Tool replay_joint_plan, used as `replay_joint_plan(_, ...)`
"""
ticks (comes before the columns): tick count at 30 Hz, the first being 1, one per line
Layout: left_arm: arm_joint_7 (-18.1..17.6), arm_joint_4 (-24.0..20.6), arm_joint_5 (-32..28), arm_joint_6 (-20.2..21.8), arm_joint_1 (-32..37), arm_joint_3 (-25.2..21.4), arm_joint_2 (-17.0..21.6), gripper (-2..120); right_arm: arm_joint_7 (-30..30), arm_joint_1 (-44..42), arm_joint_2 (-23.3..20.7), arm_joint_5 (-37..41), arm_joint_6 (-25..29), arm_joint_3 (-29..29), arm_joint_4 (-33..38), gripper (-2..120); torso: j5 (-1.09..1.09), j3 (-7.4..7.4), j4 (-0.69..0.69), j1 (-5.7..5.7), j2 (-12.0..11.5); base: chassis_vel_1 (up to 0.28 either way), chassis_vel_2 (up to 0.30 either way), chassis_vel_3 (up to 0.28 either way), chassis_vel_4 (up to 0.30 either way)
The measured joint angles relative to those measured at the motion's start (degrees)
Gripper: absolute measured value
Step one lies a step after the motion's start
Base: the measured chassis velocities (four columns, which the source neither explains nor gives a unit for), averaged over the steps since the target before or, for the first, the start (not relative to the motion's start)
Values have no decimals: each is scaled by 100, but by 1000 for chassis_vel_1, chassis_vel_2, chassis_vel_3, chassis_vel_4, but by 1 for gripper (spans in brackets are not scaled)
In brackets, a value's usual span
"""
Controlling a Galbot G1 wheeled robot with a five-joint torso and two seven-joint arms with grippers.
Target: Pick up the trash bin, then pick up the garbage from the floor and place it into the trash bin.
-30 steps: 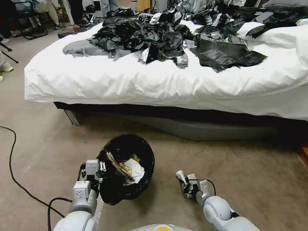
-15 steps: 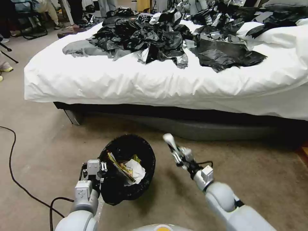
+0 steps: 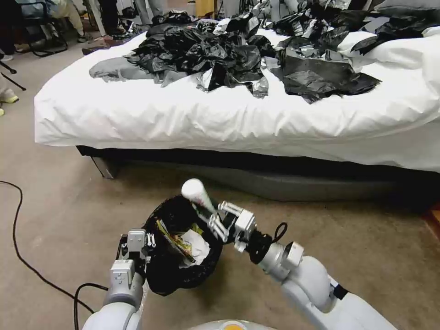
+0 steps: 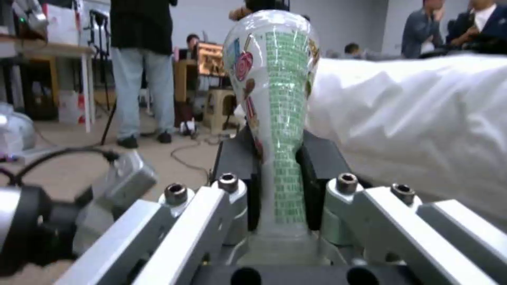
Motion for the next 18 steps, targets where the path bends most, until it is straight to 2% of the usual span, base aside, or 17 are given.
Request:
replay_joint_plan(5,3,-27,13,-2,16,7,1,1,168,232,-68,-86,-95,-317,-325,13,0,0,1,0,0,0,0,0,0)
replay_joint_plan(8,4,-59,20,-3,19,9,1,1,362,475,39,-129,-172,-617,-698,13,0,0,1,0,0,0,0,0,0)
replay_joint_plan(13,4,-73,22,-4,31,18,-4,1,433,613,178,-221,-178,-743,-1064,14,1,0,1,0,0,0,0,0,0)
replay_joint_plan(14,4,-74,23,-3,34,24,-4,1,440,654,214,-245,-178,-758,-1177,19,0,0,1,0,0,0,0,0,0)
replay_joint_plan(16,4,-74,23,-4,33,27,-4,1,443,677,237,-254,-178,-768,-1237,22,0,0,0,0,0,0,0,0,0)
replay_joint_plan(17,4,-73,23,-3,29,32,-2,1,445,708,270,-260,-179,-787,-1300,31,0,0,1,0,0,0,0,0,0)
replay_joint_plan(18,4,-73,23,-3,29,32,-2,1,445,708,270,-260,-179,-787,-1300,31,0,0,1,0,0,0,0,0,0)
